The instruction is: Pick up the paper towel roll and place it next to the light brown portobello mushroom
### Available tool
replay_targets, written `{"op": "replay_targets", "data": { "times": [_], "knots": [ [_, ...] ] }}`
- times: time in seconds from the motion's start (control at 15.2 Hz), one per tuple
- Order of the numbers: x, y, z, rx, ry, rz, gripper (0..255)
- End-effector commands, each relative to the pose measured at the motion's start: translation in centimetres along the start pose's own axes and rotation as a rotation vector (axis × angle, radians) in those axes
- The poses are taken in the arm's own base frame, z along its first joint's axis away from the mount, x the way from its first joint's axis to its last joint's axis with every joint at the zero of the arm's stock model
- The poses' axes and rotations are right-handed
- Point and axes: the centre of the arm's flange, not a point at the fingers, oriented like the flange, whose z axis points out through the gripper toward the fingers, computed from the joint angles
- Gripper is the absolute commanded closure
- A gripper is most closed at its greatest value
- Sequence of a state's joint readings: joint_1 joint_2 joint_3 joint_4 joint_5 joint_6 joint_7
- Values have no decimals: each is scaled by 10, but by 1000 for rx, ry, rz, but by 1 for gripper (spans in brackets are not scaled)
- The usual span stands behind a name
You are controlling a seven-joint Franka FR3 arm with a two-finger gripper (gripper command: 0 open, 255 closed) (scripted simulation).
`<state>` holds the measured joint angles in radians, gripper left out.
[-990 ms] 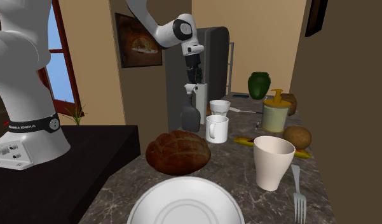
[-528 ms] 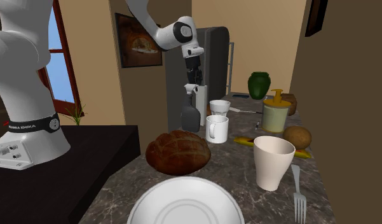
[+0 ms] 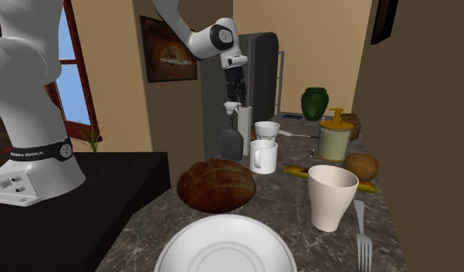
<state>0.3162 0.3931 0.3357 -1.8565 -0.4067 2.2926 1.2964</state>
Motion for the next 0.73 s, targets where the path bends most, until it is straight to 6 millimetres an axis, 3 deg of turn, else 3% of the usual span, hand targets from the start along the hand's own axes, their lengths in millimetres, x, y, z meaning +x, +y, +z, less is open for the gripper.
{"op": "replay_targets", "data": {
  "times": [0.0, 0.13, 0.66],
  "knots": [
    [0, 0, -20, 0, 0, 0, 0],
    [0, 0, -43, 0, 0, 0, 0],
    [0, 0, -43, 0, 0, 0, 0]
  ]
}}
